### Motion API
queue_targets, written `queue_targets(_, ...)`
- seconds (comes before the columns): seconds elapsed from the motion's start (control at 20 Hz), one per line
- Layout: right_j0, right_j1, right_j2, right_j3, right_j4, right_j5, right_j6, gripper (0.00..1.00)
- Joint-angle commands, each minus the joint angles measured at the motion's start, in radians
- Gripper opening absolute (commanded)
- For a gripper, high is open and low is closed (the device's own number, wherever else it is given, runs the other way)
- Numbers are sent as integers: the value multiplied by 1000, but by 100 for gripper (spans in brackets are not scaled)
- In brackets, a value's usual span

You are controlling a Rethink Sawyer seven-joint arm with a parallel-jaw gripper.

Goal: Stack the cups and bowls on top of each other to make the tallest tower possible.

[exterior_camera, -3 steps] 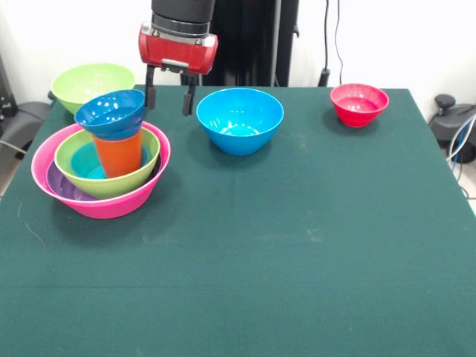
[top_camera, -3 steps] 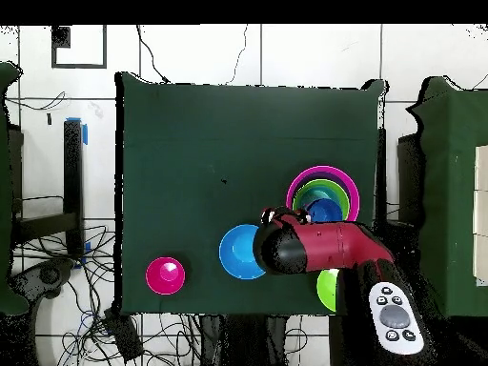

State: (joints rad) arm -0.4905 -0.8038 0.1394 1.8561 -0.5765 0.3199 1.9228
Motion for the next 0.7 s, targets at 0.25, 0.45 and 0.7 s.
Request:
queue_targets(0.25, 70, 8, -7, -23, -70, 87, -31, 100)
queue_targets(0.45, 84, 14, -19, -48, -71, 95, -31, 100)
queue_targets(0.7, 92, -53, -45, -15, -59, 120, -43, 100)
